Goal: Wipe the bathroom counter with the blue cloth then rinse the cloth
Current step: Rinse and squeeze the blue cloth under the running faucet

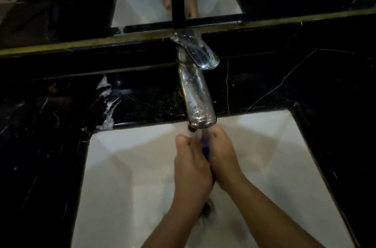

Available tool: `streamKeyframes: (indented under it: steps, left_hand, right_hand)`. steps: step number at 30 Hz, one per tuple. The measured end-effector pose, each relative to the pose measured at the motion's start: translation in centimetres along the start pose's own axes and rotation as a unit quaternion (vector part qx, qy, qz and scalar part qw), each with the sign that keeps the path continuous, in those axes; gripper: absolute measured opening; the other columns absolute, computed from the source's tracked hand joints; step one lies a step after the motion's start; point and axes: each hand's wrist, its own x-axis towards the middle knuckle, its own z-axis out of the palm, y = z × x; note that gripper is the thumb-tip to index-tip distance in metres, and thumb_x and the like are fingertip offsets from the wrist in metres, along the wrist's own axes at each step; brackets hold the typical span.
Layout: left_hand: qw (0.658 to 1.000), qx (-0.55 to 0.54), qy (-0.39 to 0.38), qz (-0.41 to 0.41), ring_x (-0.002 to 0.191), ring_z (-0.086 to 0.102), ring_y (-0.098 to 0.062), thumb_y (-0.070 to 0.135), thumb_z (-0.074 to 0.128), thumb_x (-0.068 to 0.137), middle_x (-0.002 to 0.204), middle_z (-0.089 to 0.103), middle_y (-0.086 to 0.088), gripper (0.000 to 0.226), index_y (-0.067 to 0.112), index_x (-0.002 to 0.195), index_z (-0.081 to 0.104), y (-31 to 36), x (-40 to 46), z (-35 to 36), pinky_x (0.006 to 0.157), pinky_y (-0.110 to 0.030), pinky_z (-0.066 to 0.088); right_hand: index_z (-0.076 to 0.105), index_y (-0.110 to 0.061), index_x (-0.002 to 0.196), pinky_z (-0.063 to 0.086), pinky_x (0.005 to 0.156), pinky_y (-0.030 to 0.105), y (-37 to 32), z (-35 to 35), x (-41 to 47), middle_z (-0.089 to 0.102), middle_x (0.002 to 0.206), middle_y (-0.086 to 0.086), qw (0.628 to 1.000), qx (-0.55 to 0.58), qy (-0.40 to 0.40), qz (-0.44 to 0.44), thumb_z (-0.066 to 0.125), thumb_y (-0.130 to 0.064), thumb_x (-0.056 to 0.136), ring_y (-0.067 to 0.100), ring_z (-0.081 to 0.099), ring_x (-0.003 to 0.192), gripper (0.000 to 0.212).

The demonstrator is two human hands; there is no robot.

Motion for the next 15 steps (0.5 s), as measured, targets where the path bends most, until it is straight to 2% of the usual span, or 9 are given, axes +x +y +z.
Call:
streamKeyframes:
  steps: [2,4,6,8,10,11,13,15]
  left_hand:
    - [1.000,-0.012,-0.018,-0.009,0.062,0.061,-0.022,0.032,0.053,0.103,0.073,0.063,-0.007,0.024,0.016,0.086,0.054,-0.1,0.6,-0.1,0.044,-0.028,0.046]
    - [1.000,-0.020,0.008,-0.007,0.065,0.058,-0.019,0.025,0.053,0.104,0.074,0.061,-0.004,0.024,0.010,0.085,0.055,-0.5,1.1,0.0,0.049,-0.019,0.044]
    - [0.999,-0.028,0.033,-0.005,0.059,0.051,-0.018,0.036,0.046,0.106,0.070,0.055,-0.004,0.030,0.012,0.088,0.048,-0.3,0.8,0.4,0.048,-0.030,0.043]
    - [0.999,-0.004,0.036,0.032,0.063,0.053,-0.016,0.036,0.048,0.103,0.075,0.058,-0.002,0.025,0.016,0.087,0.051,-0.1,1.3,0.6,0.055,-0.037,0.046]
    - [0.998,0.003,0.038,0.049,0.073,0.056,-0.015,0.025,0.055,0.100,0.083,0.058,-0.002,0.018,0.016,0.085,0.055,0.3,2.2,0.2,0.065,-0.038,0.049]
    - [0.998,0.006,0.035,0.050,0.073,0.057,-0.016,0.024,0.055,0.099,0.082,0.059,-0.002,0.018,0.015,0.084,0.055,0.3,2.3,0.1,0.065,-0.038,0.049]
    - [0.997,-0.011,0.029,0.077,0.065,0.057,-0.013,0.030,0.051,0.102,0.076,0.060,-0.004,0.023,0.012,0.087,0.053,0.5,1.4,0.5,0.055,-0.034,0.049]
    - [0.997,-0.021,0.019,0.069,0.060,0.052,-0.007,0.040,0.050,0.099,0.075,0.060,-0.005,0.031,0.012,0.088,0.053,1.0,0.3,0.4,0.051,-0.035,0.045]
  right_hand:
    - [0.061,-0.020,0.097,0.052,0.069,0.032,-0.4,0.4,-0.3,0.069,0.082,-0.003,1.000,-0.016,0.006,-0.021,0.050,-0.041,0.103,0.013,0.065,0.076,0.024]
    - [0.061,-0.019,0.105,0.052,0.071,0.032,-0.9,1.0,-0.3,0.069,0.088,-0.001,0.998,-0.032,0.010,-0.049,0.049,-0.049,0.101,0.014,0.067,0.080,0.033]
    - [0.062,-0.014,0.100,0.050,0.062,0.028,-1.4,0.9,0.3,0.068,0.082,-0.003,0.999,0.017,0.002,-0.029,0.055,-0.052,0.093,0.012,0.065,0.074,0.040]
    - [0.061,-0.015,0.097,0.049,0.058,0.023,-1.6,0.8,0.1,0.067,0.078,-0.006,0.999,0.039,0.014,-0.017,0.054,-0.040,0.100,0.006,0.064,0.069,0.027]
    - [0.057,-0.026,0.097,0.054,0.068,0.028,-1.7,1.0,-0.6,0.070,0.086,-0.006,0.998,-0.019,0.030,-0.045,0.049,-0.037,0.103,0.006,0.067,0.078,0.015]
    - [0.057,-0.027,0.095,0.055,0.070,0.031,-1.6,0.8,-0.9,0.071,0.086,-0.008,0.998,-0.026,0.032,-0.050,0.051,-0.040,0.100,0.007,0.067,0.080,0.015]
    - [0.057,-0.024,0.088,0.052,0.066,0.031,-1.4,0.2,-0.4,0.069,0.075,-0.012,0.999,0.002,0.021,-0.044,0.059,-0.049,0.089,0.005,0.064,0.070,0.025]
    - [0.057,-0.020,0.087,0.050,0.063,0.036,-1.2,0.0,-0.5,0.066,0.072,-0.009,0.999,0.017,0.022,-0.022,0.058,-0.046,0.094,0.011,0.061,0.068,0.027]
